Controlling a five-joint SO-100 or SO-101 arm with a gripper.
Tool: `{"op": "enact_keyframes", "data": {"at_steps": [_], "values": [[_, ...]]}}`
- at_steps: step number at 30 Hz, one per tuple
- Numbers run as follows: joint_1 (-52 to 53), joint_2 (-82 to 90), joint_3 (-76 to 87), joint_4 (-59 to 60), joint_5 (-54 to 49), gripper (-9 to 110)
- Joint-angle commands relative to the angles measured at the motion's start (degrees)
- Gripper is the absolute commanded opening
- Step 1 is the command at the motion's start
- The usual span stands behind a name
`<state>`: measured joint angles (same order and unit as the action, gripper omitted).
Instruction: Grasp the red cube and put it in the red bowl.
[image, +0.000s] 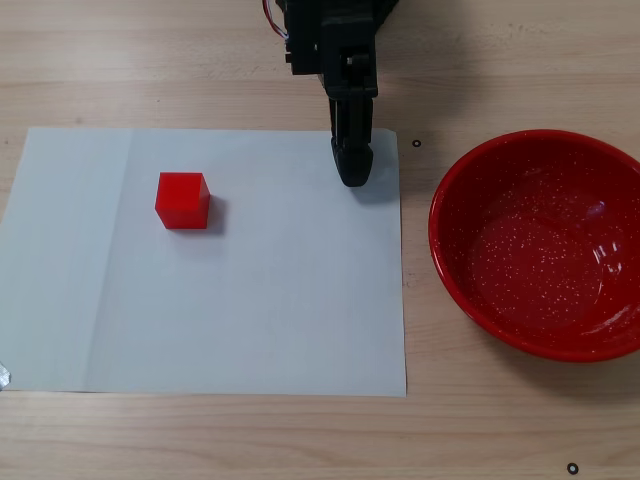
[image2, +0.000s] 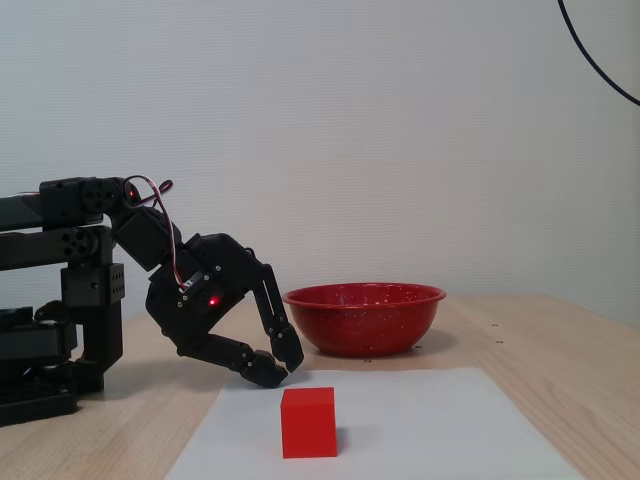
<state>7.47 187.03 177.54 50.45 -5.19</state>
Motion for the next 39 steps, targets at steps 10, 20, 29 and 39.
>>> {"op": "enact_keyframes", "data": {"at_steps": [10,20,29,39], "values": [[0.88,-1.14,0.26,-1.76,0.79,0],[-1.58,-13.71,-8.96,-0.26,4.75,0],[-7.03,-30.50,-26.28,14.15,7.82,0],[-15.38,-43.59,-42.63,21.18,14.94,0]]}}
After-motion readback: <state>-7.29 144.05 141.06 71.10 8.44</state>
